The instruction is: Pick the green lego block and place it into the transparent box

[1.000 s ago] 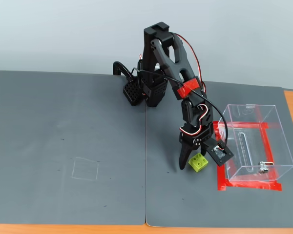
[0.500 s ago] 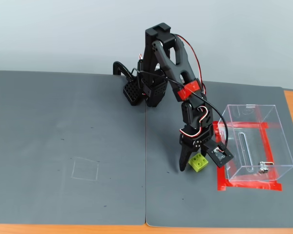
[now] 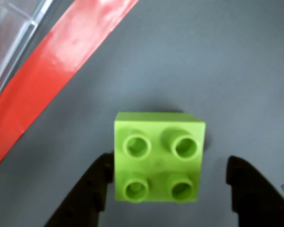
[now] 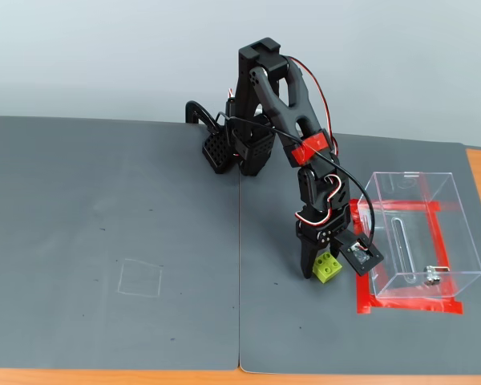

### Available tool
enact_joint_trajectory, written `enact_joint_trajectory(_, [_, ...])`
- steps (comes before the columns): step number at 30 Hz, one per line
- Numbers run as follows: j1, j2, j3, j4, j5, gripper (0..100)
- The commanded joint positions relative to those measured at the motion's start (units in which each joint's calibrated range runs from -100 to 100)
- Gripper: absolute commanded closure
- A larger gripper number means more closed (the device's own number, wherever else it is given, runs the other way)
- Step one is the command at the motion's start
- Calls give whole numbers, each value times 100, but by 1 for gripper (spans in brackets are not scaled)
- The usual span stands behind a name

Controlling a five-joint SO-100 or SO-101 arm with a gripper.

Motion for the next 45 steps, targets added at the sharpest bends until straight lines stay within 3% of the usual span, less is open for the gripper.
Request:
enact_joint_trajectory(1, [65,-19,-199,-58,-8,73])
enact_joint_trajectory(41, [65,-19,-171,11,7,80])
enact_joint_trajectory(45, [65,-28,-208,11,7,87])
